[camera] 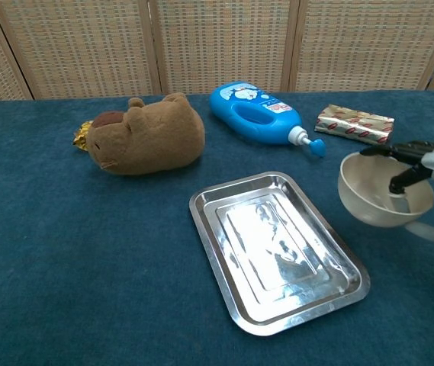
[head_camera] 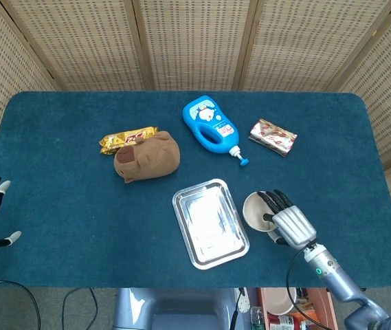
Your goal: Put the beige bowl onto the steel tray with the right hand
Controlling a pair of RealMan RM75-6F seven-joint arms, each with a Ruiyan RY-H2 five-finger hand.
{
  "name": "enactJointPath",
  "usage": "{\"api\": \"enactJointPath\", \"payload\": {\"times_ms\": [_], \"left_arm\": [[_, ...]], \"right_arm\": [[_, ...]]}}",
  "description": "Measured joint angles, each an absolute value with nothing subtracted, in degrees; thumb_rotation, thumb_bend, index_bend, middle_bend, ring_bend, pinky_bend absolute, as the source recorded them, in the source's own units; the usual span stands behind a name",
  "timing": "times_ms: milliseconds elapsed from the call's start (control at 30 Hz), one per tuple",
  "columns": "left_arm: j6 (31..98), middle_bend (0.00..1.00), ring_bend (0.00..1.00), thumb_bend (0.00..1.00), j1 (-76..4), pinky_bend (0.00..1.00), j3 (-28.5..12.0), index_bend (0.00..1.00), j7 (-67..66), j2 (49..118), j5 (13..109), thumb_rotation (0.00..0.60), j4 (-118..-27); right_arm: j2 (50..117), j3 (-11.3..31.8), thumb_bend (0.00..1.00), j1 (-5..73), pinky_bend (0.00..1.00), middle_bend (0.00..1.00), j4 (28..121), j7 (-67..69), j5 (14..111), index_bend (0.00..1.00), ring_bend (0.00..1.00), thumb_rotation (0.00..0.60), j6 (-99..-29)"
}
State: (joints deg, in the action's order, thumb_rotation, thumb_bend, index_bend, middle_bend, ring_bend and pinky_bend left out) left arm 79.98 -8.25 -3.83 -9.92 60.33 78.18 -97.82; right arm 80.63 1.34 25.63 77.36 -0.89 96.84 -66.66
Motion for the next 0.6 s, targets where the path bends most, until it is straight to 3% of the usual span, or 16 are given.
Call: {"api": "enactJointPath", "payload": {"times_ms": [300,433,600], "left_arm": [[79.21,0.0,0.0,0.0,-8.5,0.0,-4.04,0.0,-9.37,60.11,77.42,0.6,-97.8],[78.95,0.0,0.0,0.0,-8.52,0.0,-3.96,0.0,-8.92,59.82,77.35,0.6,-97.94],[79.07,0.0,0.0,0.0,-8.35,0.0,-3.93,0.0,-7.84,59.27,77.53,0.6,-98.12]], "right_arm": [[77.96,4.82,0.43,32.98,0.0,0.0,89.15,-12.15,95.73,0.64,0.0,0.6,-58.18],[79.67,5.71,0.43,36.28,0.0,0.0,90.64,-16.53,92.33,0.64,0.0,0.6,-52.17],[83.65,5.91,0.43,38.11,0.0,0.0,89.67,-21.02,89.09,0.64,0.0,0.6,-50.1]]}}
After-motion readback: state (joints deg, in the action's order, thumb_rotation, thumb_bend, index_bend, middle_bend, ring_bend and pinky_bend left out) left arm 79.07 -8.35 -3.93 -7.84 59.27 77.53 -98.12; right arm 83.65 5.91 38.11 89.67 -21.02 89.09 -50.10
